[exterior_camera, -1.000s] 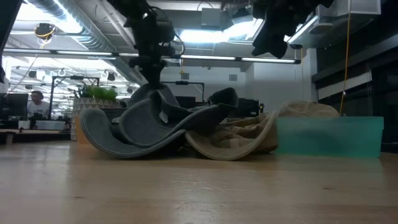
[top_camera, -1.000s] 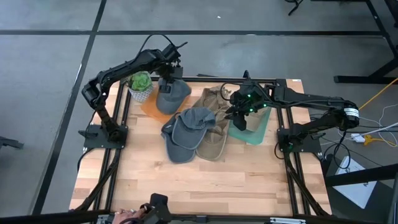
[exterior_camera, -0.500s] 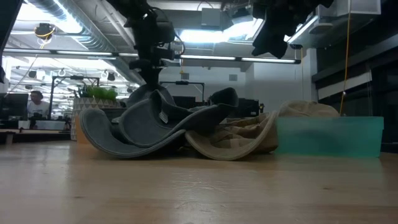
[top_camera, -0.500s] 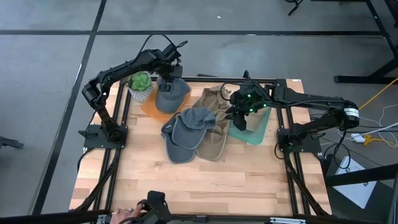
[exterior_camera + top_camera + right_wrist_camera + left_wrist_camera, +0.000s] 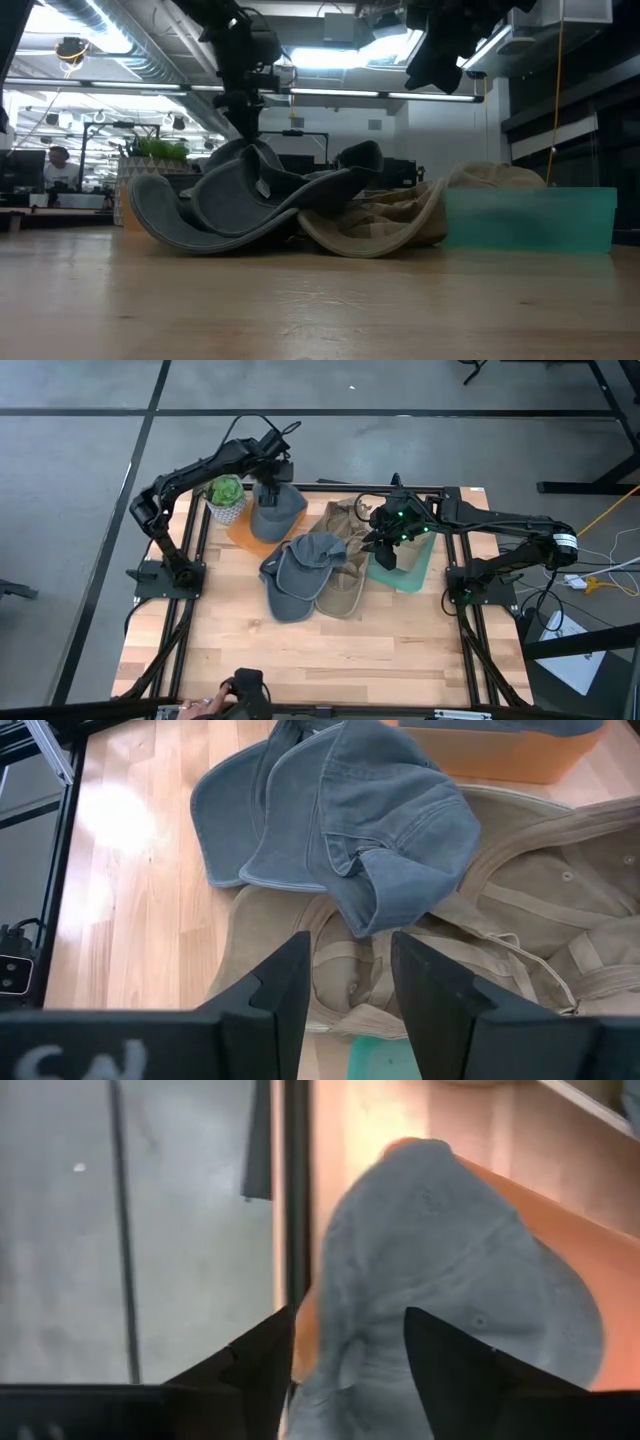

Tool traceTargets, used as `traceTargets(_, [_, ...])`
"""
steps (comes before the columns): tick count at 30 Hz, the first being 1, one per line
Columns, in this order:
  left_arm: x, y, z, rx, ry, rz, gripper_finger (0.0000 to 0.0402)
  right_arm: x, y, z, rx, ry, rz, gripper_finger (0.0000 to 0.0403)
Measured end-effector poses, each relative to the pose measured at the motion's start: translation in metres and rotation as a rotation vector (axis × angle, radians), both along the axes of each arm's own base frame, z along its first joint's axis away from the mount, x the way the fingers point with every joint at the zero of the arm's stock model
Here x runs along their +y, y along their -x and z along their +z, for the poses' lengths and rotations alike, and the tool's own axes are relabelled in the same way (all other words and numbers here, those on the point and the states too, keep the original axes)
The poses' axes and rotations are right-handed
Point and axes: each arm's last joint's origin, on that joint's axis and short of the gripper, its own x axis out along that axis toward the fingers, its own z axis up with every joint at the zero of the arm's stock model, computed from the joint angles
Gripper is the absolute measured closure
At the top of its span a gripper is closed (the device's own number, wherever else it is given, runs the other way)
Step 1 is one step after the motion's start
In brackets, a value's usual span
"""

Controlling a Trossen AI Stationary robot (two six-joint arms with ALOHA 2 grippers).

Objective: Pick & Place hat
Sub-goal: Put the gray cap into the orange bin, then put the brown cap into the blue bin

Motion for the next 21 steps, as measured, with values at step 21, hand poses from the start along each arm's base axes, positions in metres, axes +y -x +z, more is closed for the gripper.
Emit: traceTargets(21, [-0.097, 0.033, 0.137, -0.594, 0.001, -0.038, 0.0194, -0.008, 0.003, -0.017, 0.194, 0.099, -0.283, 0.0263])
